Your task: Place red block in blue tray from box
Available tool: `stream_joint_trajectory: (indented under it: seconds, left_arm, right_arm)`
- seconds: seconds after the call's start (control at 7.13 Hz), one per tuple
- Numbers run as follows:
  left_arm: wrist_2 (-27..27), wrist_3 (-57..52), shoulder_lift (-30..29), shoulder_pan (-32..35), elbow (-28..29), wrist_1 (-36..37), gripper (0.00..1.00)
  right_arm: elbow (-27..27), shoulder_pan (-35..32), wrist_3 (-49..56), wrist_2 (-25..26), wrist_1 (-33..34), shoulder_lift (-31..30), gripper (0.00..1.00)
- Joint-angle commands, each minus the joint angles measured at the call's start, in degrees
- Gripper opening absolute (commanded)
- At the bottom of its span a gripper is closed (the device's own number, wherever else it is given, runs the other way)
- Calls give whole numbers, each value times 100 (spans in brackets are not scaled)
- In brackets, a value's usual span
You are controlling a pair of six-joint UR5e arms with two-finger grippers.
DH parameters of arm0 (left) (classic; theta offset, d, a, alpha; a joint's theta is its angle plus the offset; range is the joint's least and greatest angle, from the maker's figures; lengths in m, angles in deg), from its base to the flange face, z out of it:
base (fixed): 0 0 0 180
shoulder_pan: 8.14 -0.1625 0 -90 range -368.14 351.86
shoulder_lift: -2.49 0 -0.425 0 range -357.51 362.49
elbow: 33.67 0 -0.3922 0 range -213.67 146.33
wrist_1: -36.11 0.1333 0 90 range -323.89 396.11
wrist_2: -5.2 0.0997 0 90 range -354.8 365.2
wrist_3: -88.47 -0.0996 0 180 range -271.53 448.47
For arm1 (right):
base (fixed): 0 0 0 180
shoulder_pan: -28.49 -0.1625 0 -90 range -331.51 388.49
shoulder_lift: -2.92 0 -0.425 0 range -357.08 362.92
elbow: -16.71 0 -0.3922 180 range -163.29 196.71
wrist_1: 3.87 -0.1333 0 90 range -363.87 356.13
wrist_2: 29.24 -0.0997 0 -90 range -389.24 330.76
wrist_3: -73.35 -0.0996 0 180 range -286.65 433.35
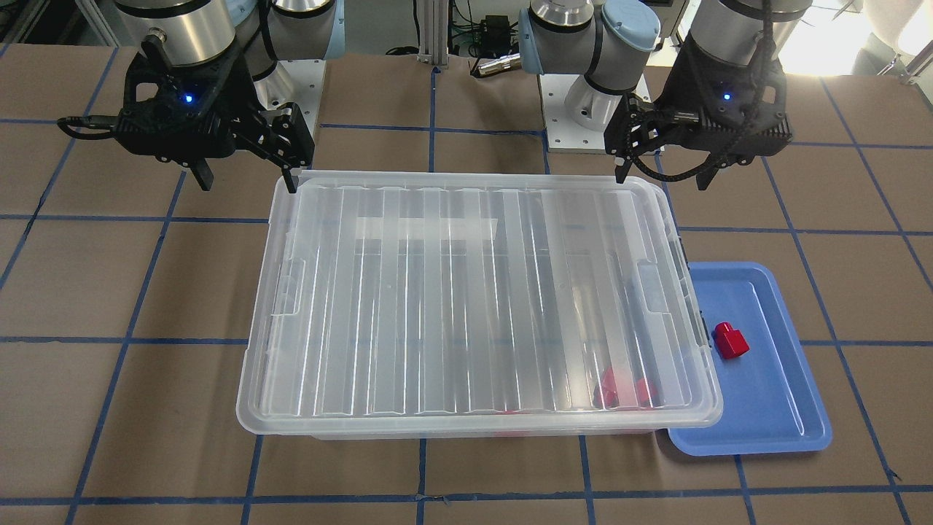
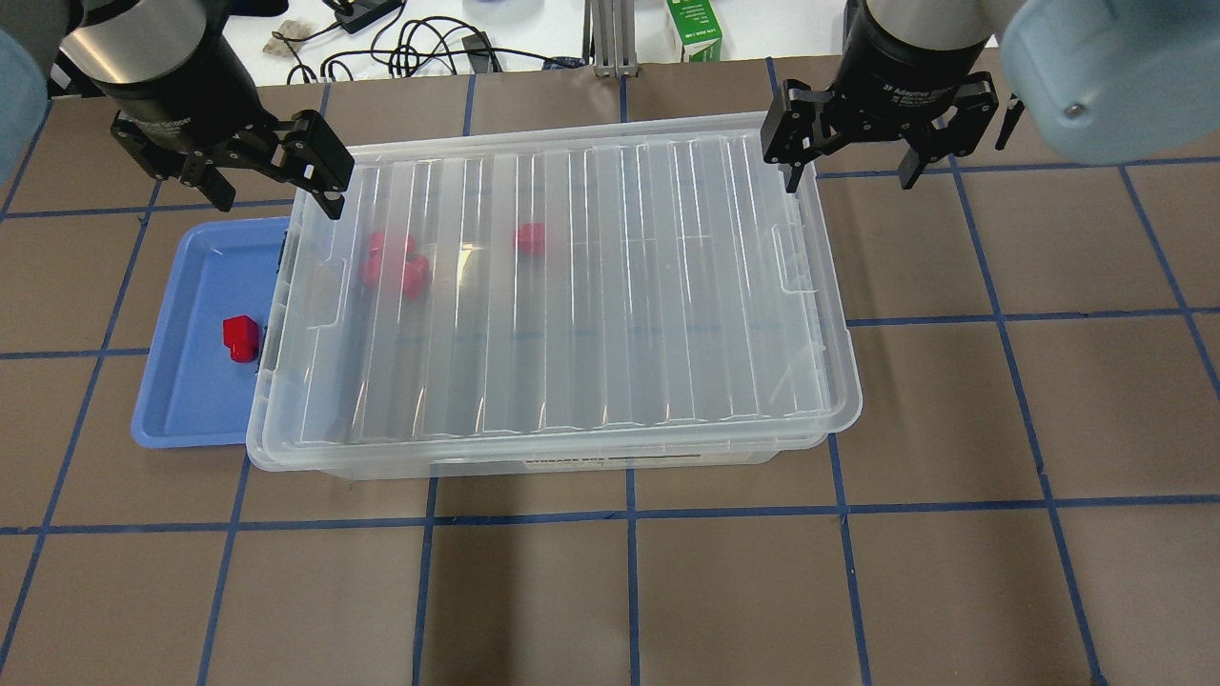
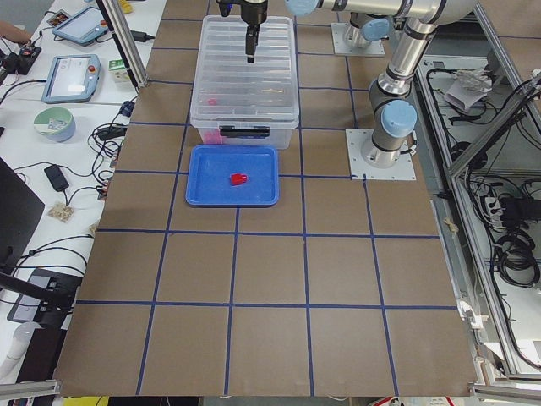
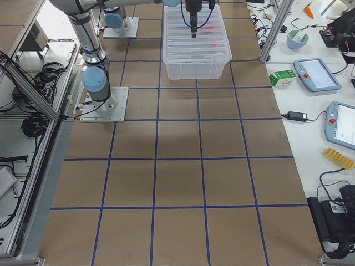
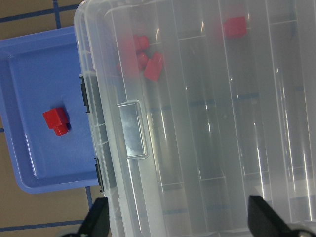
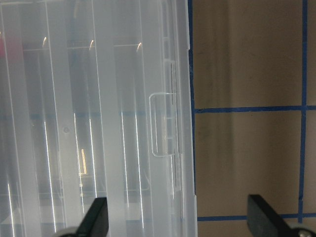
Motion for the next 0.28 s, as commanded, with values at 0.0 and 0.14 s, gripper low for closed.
stream_joint_trajectory:
  seconds: [0.0,0.14]
  left_arm:
    - [-45,39,21,4,25,-8,100]
    - [-28,39,13,4,17,-17,100]
  right_arm:
    - [4,0,-2,0,6,1,100]
    - [-5,0,-2,8,6,1,100]
